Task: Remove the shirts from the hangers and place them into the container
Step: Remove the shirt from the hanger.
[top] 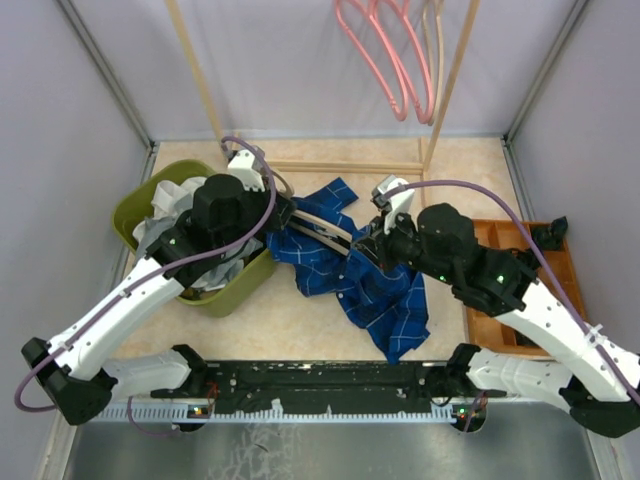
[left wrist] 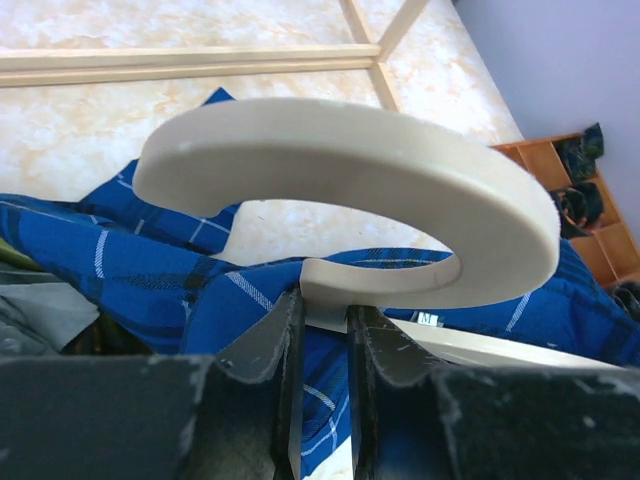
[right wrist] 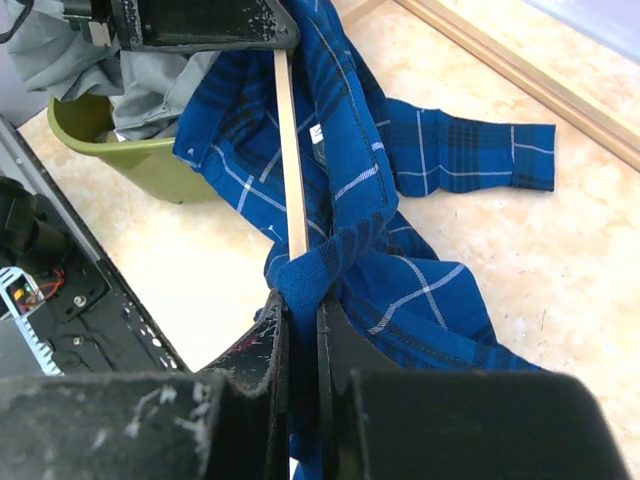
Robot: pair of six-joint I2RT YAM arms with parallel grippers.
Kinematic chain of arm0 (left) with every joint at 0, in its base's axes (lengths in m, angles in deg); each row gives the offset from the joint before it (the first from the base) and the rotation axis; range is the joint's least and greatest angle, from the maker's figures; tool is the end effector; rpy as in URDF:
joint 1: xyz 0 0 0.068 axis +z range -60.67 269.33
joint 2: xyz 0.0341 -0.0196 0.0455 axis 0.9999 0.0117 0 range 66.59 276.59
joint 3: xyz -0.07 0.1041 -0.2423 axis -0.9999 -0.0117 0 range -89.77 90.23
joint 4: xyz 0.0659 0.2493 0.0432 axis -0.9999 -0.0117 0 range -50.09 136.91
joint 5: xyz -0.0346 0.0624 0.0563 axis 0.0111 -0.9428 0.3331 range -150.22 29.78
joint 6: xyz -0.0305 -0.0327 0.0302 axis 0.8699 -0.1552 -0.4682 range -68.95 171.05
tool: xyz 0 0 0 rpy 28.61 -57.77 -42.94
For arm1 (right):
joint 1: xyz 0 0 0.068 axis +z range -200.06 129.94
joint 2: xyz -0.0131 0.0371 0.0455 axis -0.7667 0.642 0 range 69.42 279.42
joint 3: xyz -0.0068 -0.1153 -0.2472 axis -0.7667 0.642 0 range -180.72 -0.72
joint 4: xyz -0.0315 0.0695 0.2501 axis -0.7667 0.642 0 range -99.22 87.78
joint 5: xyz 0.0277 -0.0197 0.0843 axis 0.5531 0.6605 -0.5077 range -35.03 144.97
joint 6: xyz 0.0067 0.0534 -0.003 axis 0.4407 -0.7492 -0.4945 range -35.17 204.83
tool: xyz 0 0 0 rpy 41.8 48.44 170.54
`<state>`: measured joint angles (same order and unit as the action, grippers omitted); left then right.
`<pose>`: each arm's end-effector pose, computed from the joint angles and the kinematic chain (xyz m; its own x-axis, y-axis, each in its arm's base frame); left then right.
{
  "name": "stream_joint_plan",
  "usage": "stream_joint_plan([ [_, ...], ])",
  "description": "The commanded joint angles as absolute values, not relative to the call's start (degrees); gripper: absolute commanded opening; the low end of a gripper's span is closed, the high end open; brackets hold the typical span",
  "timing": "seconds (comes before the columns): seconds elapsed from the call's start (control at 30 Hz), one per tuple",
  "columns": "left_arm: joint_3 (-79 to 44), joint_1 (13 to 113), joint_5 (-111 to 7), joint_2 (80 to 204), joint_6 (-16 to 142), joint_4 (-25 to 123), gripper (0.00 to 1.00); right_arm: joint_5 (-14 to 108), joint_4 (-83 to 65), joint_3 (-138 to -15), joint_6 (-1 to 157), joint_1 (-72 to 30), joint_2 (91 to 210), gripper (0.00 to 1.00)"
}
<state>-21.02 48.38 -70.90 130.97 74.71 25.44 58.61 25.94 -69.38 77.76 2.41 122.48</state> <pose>0.1929 -0.1586 0.3980 -0.4081 -0.1680 -0.8974 0.3783 0.8635 -0.3336 0.1141 0.1448 0.4116 -0.2953 -0.1826 -0.9378 -0.7241 0.6831 0.0950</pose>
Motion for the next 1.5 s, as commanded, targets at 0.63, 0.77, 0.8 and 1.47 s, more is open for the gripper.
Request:
stream_joint_plan([
  [0.63,-19.1,51.1,-82.3,131.9,69.8,21.9,0.0,69.9,21.2,-63.3,76.1,2.0,112.8,0.1],
  [0.77,-18.7,50.9,-83.5,132.2,69.2,21.4,0.0,65.2,19.5,-63.0,74.9,2.0,114.3,0.01],
  [0.8,-18.9,50.9,-83.9,131.8,69.4,21.9,0.0,65.7,21.1,-63.3,75.5,2.0,114.8,0.02],
  [1.47,-21.2,51.0,-85.9,127.7,74.2,25.2,0.0,72.2,35.5,-56.5,81.5,2.0,110.7,0.23],
])
